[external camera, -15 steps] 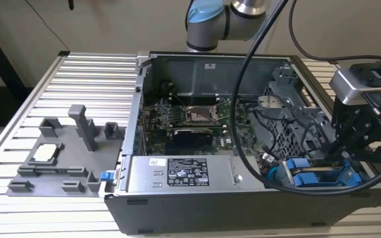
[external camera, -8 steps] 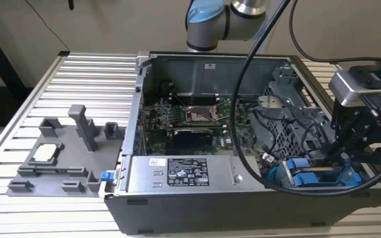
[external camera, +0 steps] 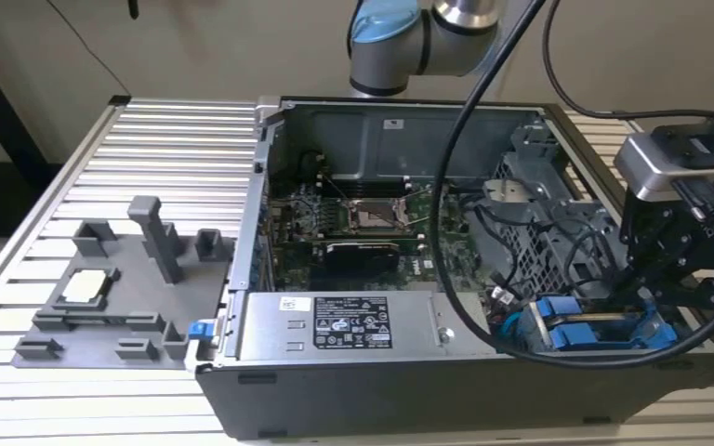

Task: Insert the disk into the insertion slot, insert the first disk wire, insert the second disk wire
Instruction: 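Insert the first disk wire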

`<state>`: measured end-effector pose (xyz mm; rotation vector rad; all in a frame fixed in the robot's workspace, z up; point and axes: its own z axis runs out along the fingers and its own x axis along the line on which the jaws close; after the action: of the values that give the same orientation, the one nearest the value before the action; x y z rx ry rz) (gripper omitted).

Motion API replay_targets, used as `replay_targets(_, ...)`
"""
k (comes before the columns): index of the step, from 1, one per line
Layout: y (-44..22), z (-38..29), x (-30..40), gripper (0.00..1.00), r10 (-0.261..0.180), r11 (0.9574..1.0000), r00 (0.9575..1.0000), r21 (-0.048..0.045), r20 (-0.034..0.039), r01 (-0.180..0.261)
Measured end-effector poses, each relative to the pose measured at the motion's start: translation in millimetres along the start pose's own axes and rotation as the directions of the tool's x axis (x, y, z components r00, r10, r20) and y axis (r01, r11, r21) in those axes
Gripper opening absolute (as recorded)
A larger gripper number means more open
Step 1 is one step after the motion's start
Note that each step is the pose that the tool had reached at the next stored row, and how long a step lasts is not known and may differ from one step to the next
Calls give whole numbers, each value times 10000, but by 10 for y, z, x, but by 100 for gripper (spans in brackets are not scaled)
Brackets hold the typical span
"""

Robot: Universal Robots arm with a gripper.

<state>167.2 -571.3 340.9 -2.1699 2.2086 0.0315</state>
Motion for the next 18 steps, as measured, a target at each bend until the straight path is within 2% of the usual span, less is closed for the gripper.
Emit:
replay_targets(2,-1,17,1,19,35,10000,10000,2,12,-35)
replay_targets(7,0,61,3,19,112,9999,9999,6,-13,-112)
replay_targets(13,2,83,4,20,121,9999,9999,3,15,-121)
replay_targets(14,1,82,4,20,120,9999,9999,4,12,-120)
replay_targets(15,1,82,4,27,120,9999,9999,5,11,-120)
replay_targets(16,1,72,3,27,120,9999,9999,5,5,-120)
replay_targets(18,0,21,1,27,124,9999,9999,4,8,-124)
